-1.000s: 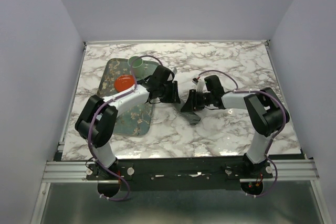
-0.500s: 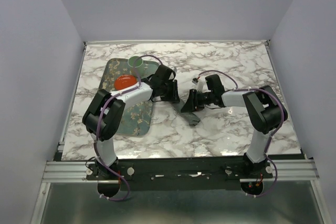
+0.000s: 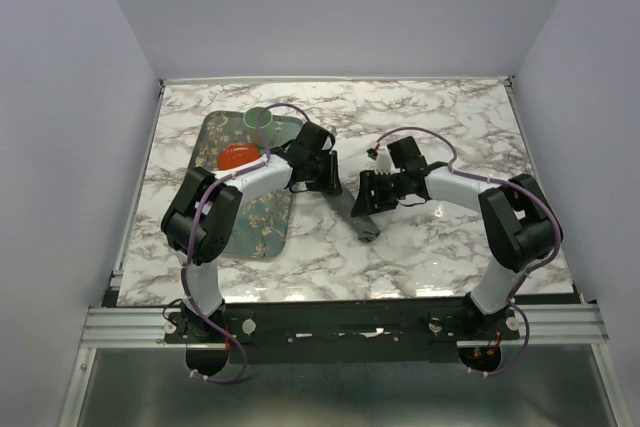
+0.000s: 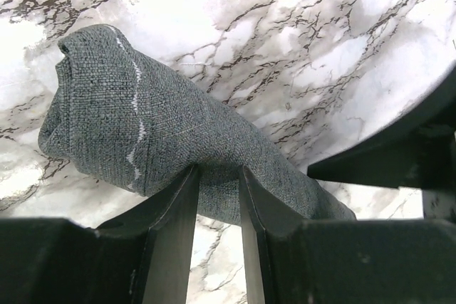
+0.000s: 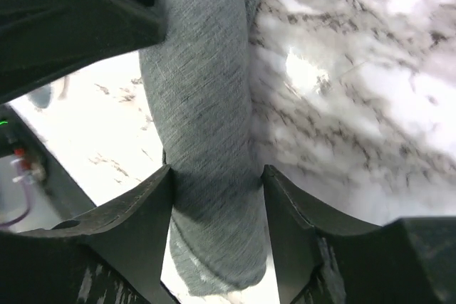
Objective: Fold the napkin, place the utensils inside, and roll it up
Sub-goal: Roll the napkin with the utensil
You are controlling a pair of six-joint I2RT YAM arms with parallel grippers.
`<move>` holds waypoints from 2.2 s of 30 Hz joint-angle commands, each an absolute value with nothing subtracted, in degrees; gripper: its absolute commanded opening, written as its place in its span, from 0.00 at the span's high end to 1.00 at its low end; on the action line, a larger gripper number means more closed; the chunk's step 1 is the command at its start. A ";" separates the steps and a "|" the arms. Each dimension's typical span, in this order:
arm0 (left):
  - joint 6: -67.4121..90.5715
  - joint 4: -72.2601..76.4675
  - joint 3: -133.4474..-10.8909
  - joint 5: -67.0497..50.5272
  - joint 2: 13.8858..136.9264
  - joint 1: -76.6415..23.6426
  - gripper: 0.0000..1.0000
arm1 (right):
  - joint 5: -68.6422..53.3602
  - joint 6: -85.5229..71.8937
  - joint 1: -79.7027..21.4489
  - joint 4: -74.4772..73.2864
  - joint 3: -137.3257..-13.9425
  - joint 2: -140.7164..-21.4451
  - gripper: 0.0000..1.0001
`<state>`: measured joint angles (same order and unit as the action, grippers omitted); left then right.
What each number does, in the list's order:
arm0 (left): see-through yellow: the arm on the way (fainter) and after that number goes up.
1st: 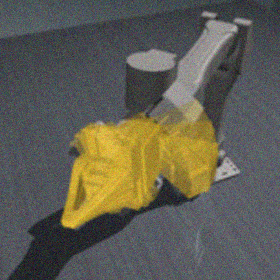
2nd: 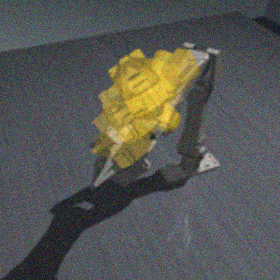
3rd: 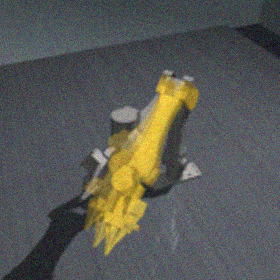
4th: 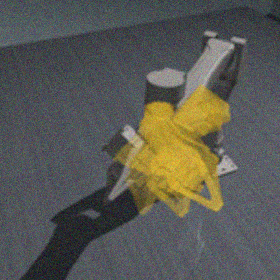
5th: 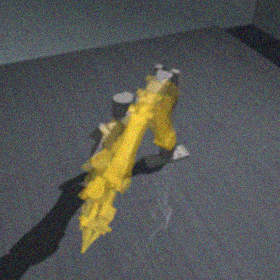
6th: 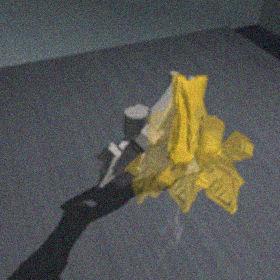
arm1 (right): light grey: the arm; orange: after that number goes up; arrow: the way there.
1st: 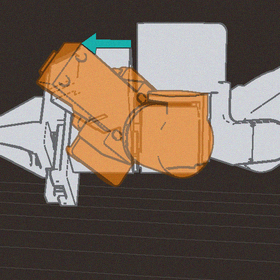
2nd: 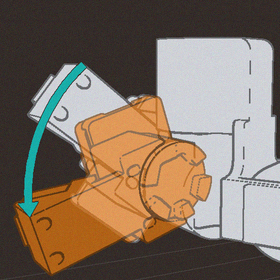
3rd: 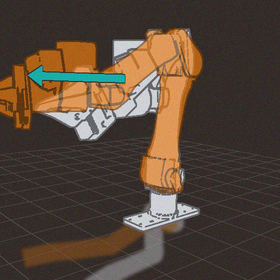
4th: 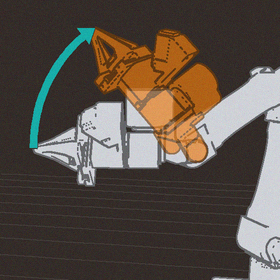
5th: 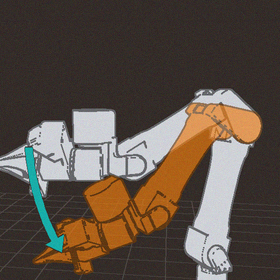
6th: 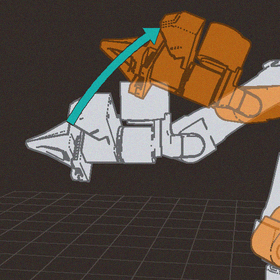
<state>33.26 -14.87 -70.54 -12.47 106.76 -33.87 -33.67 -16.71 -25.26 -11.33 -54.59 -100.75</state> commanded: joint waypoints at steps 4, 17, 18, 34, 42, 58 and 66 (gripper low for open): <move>33.31 -14.06 -71.19 -11.69 107.58 -33.40 0.62 | -5.56 -15.55 -37.16 -21.80 -58.79 -92.99 0.38; 34.01 -14.24 -71.19 -12.48 107.75 -33.31 0.62 | 18.02 -14.42 -48.08 -27.68 -67.41 -98.97 0.32; 34.01 -14.15 -71.02 -12.57 107.67 -33.22 0.62 | 17.15 -14.07 -48.25 -27.60 -67.50 -98.62 0.32; 34.54 -13.27 -69.61 -13.10 107.14 -33.22 0.62 | 12.22 -16.35 -50.27 -24.17 -67.94 -100.46 0.37; 35.07 -12.57 -69.08 -13.62 107.05 -33.31 0.62 | 13.71 -15.91 -51.15 -22.24 -67.68 -103.36 0.33; 37.26 -9.85 -66.62 -15.12 106.61 -32.96 0.60 | 22.23 -20.30 -52.82 -19.43 -63.73 -104.95 0.37; 37.70 -9.49 -66.62 -15.38 105.47 -32.34 0.56 | 21.80 -21.09 -52.12 -15.73 -60.21 -103.62 0.53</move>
